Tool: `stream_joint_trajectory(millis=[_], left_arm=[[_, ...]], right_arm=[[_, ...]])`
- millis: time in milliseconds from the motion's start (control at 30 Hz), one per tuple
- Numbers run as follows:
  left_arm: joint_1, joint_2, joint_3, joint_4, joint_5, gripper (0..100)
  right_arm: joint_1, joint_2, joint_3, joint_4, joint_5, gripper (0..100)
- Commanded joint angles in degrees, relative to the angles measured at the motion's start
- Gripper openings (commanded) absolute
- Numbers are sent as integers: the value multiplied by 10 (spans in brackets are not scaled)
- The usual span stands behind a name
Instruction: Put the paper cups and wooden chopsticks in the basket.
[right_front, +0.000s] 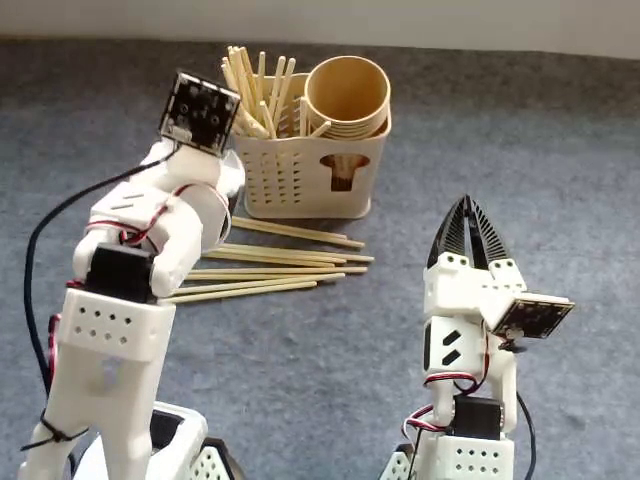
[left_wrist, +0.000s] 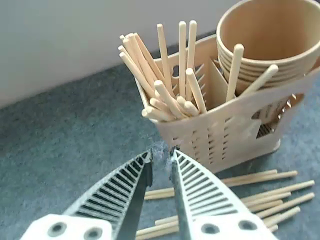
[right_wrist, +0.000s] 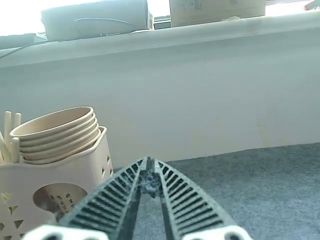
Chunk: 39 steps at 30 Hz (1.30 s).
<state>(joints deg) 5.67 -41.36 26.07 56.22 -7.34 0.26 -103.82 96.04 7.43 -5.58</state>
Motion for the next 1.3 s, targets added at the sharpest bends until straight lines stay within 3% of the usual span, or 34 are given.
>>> stream_joint_trajectory(millis=[0,267,800,1267], left_arm=[[-2,-44,13,56,-47,84],[71,-44,47,174,-157,84],[87,-38,167,173,-280,83],[83,237,60,174,-337,83]], right_arm=[[2,1,87,1,-3,5],[2,2,87,1,-3,5],[2,3,87,1,-3,5],[2,3,87,1,-3,5]])
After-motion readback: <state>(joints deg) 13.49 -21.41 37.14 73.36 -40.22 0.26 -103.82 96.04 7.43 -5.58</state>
